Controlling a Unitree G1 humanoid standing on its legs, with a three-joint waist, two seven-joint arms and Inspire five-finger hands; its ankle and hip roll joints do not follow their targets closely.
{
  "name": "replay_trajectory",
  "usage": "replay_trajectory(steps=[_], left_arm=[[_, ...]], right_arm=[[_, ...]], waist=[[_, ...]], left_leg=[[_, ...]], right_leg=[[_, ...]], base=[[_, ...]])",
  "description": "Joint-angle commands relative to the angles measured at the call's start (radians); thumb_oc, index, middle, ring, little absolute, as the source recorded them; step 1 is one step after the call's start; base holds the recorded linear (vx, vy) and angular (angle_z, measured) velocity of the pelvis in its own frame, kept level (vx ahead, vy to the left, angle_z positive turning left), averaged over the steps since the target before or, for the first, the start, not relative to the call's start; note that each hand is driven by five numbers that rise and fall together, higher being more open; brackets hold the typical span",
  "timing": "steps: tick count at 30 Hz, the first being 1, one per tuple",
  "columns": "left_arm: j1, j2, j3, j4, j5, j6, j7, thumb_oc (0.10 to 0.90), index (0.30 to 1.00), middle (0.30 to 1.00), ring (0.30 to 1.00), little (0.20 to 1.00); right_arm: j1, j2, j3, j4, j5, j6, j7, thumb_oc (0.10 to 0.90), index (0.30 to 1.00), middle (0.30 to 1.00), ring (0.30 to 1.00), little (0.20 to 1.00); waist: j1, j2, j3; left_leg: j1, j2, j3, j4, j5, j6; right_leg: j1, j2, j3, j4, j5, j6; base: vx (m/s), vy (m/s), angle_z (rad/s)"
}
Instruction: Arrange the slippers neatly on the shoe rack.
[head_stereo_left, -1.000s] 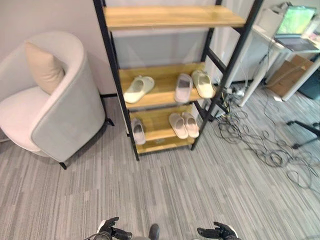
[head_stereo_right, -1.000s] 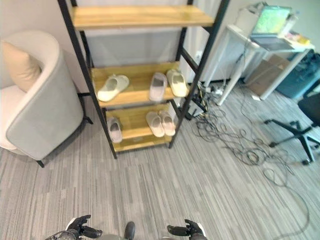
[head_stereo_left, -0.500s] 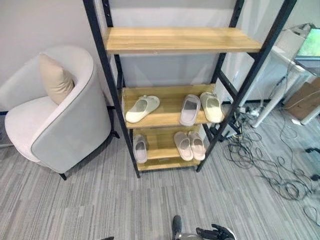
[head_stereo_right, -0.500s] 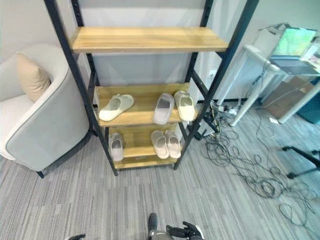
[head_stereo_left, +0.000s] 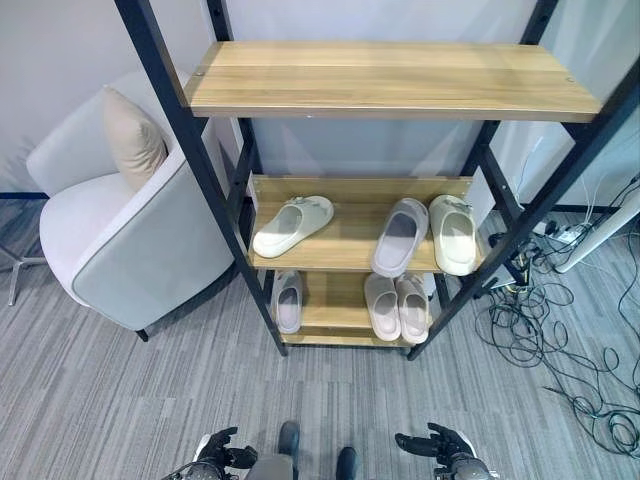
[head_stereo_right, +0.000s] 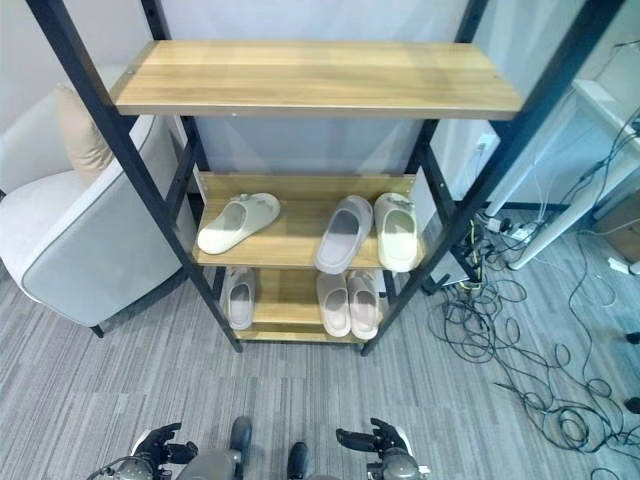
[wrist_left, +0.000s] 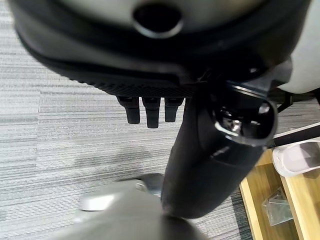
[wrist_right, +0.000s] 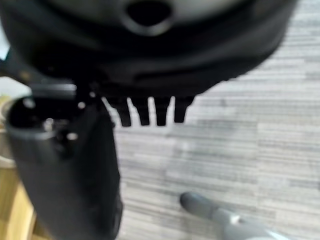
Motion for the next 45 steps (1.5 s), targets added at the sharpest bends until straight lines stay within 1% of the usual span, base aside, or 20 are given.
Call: replay_trajectory(steps=[1,4,5,6,7,8,9,12,13,14,15,19,22,26,30,32,34,35,38,45], left_arm=[[-0.001,0.004,-0.029,0.022,0.034,-0.014,-0.012,0.800,0.900,0.900,0.900,0.900],[0.000,0.013,-0.023,0.024,0.040,-0.011,-0.020,0.800,0.900,0.900,0.900,0.900],[0.000,0.013,-0.023,0.024,0.040,-0.011,-0.020,0.800,0.900,0.900,0.900,0.900],[-0.013,0.022,-0.023,0.010,0.033,-0.011,-0.017,0.800,0.900,0.900,0.900,0.900],[-0.013,0.022,-0.022,0.010,0.033,-0.011,-0.017,0.800,0.900,0.900,0.900,0.900],[-0.022,0.033,-0.029,-0.003,0.029,-0.013,-0.016,0.800,0.900,0.900,0.900,0.900],[-0.021,0.036,-0.030,-0.004,0.031,-0.013,-0.014,0.800,0.900,0.900,0.900,0.900],[-0.018,0.038,-0.026,0.002,0.036,-0.016,-0.007,0.800,0.900,0.900,0.900,0.900],[-0.018,0.038,-0.026,0.002,0.036,-0.016,-0.007,0.800,0.900,0.900,0.900,0.900],[-0.024,0.040,-0.024,0.007,0.040,-0.017,-0.010,0.800,0.900,0.900,0.900,0.900],[-0.017,0.040,-0.020,0.007,0.040,-0.020,-0.007,0.800,0.900,0.900,0.900,0.900],[-0.005,0.032,-0.012,0.018,0.041,-0.019,-0.005,0.800,0.900,0.900,0.900,0.900],[0.003,0.029,-0.011,0.021,0.045,-0.018,-0.008,0.800,0.900,0.900,0.900,0.900],[0.007,0.016,-0.028,0.018,0.063,-0.019,-0.009,0.800,0.900,0.900,0.900,0.900],[0.005,0.006,-0.045,-0.002,0.075,-0.023,-0.010,0.800,0.900,0.900,0.900,0.900],[0.006,-0.001,-0.056,-0.019,0.087,-0.029,-0.013,0.800,0.900,0.900,0.900,0.900],[0.008,-0.005,-0.059,-0.021,0.090,-0.030,-0.012,0.800,0.900,0.900,0.900,0.900],[0.010,-0.008,-0.062,-0.028,0.092,-0.031,-0.010,0.800,0.900,0.900,0.900,0.900],[0.015,-0.015,-0.068,-0.037,0.093,-0.034,-0.008,0.800,0.900,0.900,0.900,0.900],[0.019,-0.040,-0.081,-0.021,0.090,-0.037,-0.003,0.800,0.900,0.900,0.900,0.900]], right_arm=[[0.023,-0.026,-0.004,-0.042,-0.012,-0.026,-0.007,0.800,0.900,0.900,0.900,0.900],[0.020,-0.022,0.000,-0.050,-0.033,-0.023,0.002,0.800,0.900,0.900,0.900,0.900],[0.020,-0.022,0.000,-0.051,-0.033,-0.023,0.002,0.800,0.900,0.900,0.900,0.900],[0.003,-0.022,0.005,-0.060,-0.038,-0.024,0.003,0.800,0.900,0.900,0.900,0.900],[0.002,-0.022,0.005,-0.060,-0.038,-0.024,0.003,0.800,0.900,0.900,0.900,0.900],[-0.010,-0.021,0.005,-0.072,-0.031,-0.025,0.005,0.800,0.900,0.900,0.900,0.900],[-0.009,-0.020,0.005,-0.075,-0.027,-0.025,0.006,0.800,0.900,0.900,0.900,0.900],[-0.001,-0.020,0.006,-0.079,-0.026,-0.028,0.007,0.800,0.900,0.900,0.900,0.900],[-0.001,-0.020,0.006,-0.079,-0.026,-0.028,0.007,0.800,0.900,0.900,0.900,0.900],[0.002,-0.024,0.003,-0.070,-0.025,-0.027,0.009,0.800,0.900,0.900,0.900,0.900],[0.005,-0.024,0.006,-0.068,-0.027,-0.025,0.011,0.800,0.900,0.900,0.900,0.900],[0.006,-0.031,0.016,-0.071,-0.044,-0.026,0.010,0.800,0.900,0.900,0.900,0.900],[0.009,-0.038,0.026,-0.088,-0.054,-0.028,0.012,0.800,0.900,0.900,0.900,0.900],[0.010,-0.051,0.067,-0.218,-0.074,-0.047,0.018,0.800,0.900,0.900,0.900,0.900],[0.009,-0.063,0.105,-0.339,-0.084,-0.064,0.035,0.800,0.900,0.900,0.900,0.900],[0.004,-0.075,0.154,-0.458,-0.095,-0.081,0.067,0.800,0.900,0.900,0.900,0.900],[0.001,-0.080,0.170,-0.499,-0.093,-0.088,0.076,0.800,0.900,0.900,0.900,0.900],[0.000,-0.082,0.192,-0.587,-0.073,-0.100,0.102,0.800,0.900,0.900,0.900,0.900],[-0.002,-0.089,0.222,-0.707,-0.036,-0.118,0.133,0.800,0.900,0.900,0.900,0.900],[-0.008,-0.087,0.262,-0.906,0.050,-0.141,0.171,0.800,0.900,0.900,0.900,0.900]], waist=[[0.023,-0.027,-0.049],[0.033,-0.032,-0.058],[0.034,-0.032,-0.058],[0.027,-0.020,-0.036],[0.027,-0.021,-0.037],[0.012,-0.008,-0.016],[0.007,-0.004,-0.014],[0.005,-0.003,-0.020],[0.004,-0.002,-0.020],[0.002,-0.014,-0.031],[0.001,-0.017,-0.034],[0.021,-0.023,-0.063],[0.022,-0.022,-0.073],[0.021,-0.011,-0.082],[0.022,-0.004,-0.079],[0.024,0.001,-0.075],[0.024,0.003,-0.074],[0.024,0.005,-0.073],[0.022,0.012,-0.075],[0.023,0.024,-0.085]], left_leg=[[0.023,-0.050,-0.004,0.037,-0.030,0.055],[0.056,-0.051,0.012,0.026,-0.058,0.081],[0.056,-0.051,0.013,0.026,-0.059,0.081],[0.065,-0.043,0.014,0.039,-0.070,0.100],[0.063,-0.044,0.015,0.040,-0.071,0.100],[0.069,-0.042,-0.001,0.045,-0.076,0.114],[0.079,-0.042,-0.009,0.041,-0.081,0.118],[0.104,-0.043,-0.013,0.026,-0.094,0.115],[0.105,-0.042,-0.013,0.025,-0.095,0.115],[0.107,-0.051,-0.019,0.027,-0.102,0.110],[0.113,-0.052,-0.012,0.024,-0.105,0.106],[0.128,-0.042,-0.008,-0.007,-0.101,0.091],[0.142,-0.034,-0.011,-0.037,-0.088,0.083],[0.157,-0.018,-0.029,-0.101,-0.046,0.061],[0.155,-0.012,-0.034,-0.113,-0.033,0.051],[0.156,-0.006,-0.031,-0.115,-0.028,0.044],[0.157,-0.004,-0.031,-0.115,-0.027,0.042],[0.160,-0.002,-0.032,-0.115,-0.025,0.040],[0.165,0.001,-0.033,-0.115,-0.023,0.036],[0.175,0.004,-0.041,-0.115,-0.022,0.029]], right_leg=[[0.036,-0.067,0.027,0.091,-0.156,0.125],[-0.010,-0.093,0.010,0.217,-0.157,0.159],[-0.012,-0.094,0.011,0.220,-0.159,0.159],[-0.104,-0.108,0.005,0.372,-0.127,0.191],[-0.109,-0.109,0.006,0.376,-0.129,0.191],[-0.179,-0.110,0.019,0.476,-0.093,0.214],[-0.193,-0.112,0.029,0.486,-0.093,0.211],[-0.174,-0.150,0.007,0.369,-0.107,0.191],[-0.172,-0.149,0.006,0.368,-0.106,0.191],[-0.145,-0.161,0.021,0.251,-0.108,0.188],[-0.130,-0.162,0.026,0.218,-0.098,0.189],[-0.076,-0.158,0.014,0.133,-0.083,0.183],[-0.054,-0.148,0.010,0.098,-0.081,0.177],[-0.023,-0.130,-0.006,0.029,-0.071,0.169],[-0.018,-0.124,-0.016,0.012,-0.074,0.167],[-0.016,-0.121,-0.018,0.012,-0.081,0.167],[-0.014,-0.119,-0.018,0.012,-0.083,0.166],[-0.009,-0.115,-0.020,0.012,-0.086,0.163],[-0.003,-0.111,-0.020,0.012,-0.093,0.160],[0.014,-0.104,-0.032,0.012,-0.103,0.152]], base=[[0.19,0.144,-0.37],[0.10,0.117,-0.18],[0.03,0.132,-0.21],[0.00,0.089,-0.40],[-0.03,0.144,-0.31],[0.00,0.075,-0.19],[0.03,0.075,0.01],[0.09,-0.029,0.12],[0.10,-0.086,0.02],[0.10,-0.083,0.06],[0.13,-0.110,0.21],[0.06,-0.086,0.20],[0.05,-0.103,-0.04],[0.00,-0.088,0.03],[-0.04,-0.051,0.03],[-0.04,-0.041,0.04],[-0.01,-0.016,0.01],[-0.02,-0.041,0.01],[0.00,-0.011,0.01],[0.00,-0.003,0.01]])
